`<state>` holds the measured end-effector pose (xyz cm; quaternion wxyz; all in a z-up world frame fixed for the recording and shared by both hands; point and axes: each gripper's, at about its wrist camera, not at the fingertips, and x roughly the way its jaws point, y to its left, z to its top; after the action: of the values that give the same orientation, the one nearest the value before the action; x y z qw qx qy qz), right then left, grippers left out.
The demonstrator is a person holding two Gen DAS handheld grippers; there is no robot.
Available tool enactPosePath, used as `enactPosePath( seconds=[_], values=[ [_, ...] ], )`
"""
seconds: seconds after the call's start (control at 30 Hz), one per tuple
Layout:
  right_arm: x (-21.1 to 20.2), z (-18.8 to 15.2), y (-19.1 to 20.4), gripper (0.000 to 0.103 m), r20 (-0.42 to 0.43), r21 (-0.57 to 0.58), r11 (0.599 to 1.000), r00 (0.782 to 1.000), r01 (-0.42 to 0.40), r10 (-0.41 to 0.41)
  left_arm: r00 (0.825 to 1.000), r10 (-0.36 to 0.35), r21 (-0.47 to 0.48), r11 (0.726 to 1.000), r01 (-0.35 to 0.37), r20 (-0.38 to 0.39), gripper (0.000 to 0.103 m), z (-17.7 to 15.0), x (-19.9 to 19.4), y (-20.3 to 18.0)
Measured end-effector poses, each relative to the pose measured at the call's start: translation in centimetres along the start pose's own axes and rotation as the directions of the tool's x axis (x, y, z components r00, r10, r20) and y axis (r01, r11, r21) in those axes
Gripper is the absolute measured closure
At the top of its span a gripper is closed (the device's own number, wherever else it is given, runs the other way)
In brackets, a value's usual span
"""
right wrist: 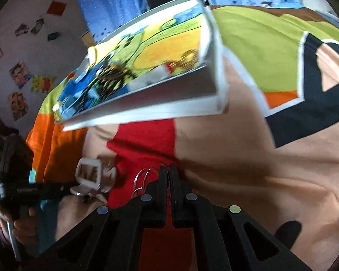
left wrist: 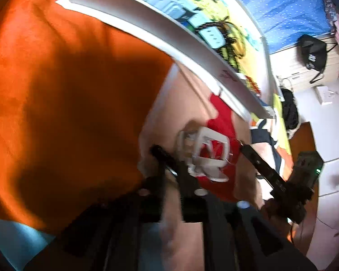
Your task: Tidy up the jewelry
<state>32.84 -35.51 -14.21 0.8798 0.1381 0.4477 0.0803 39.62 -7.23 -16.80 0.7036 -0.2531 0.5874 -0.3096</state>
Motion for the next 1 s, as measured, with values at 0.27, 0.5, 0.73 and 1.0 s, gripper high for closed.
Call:
enactPosePath(
  seconds=[0.27,0.5,0.73,1.0],
  values=[
    [-0.3,0.3,-1.4,0.1,0.019,0.056,0.998,0.999,0.034,-0.035,0.995,0.101,0.12,0.987,-0.102,0.02,0.072,-0.8,0.9,-2.5],
    [0.0,0.3,-0.9,0.1,0.006,0.048,0.998,0.999,0.032,-0.032,0.98,0.194,0.165,0.966,-0.198,0.04,0.073,-1.5,1.8,-2.7],
    [0.5,0.3,-0.7,0.1,-0.004,0.039,0.999,0.999,0.035,-0.035,0.949,0.306,0.25,0.915,-0.316,0.08,0.08,-2.1,3.3,-3.7],
    [0.8,0.3,-0.7,0.1,-0.01,0.04,0.998,0.999,0.048,-0.047,0.941,0.324,0.233,0.912,-0.339,0.098,0.089,-2.5,3.1,-3.4]
  ],
)
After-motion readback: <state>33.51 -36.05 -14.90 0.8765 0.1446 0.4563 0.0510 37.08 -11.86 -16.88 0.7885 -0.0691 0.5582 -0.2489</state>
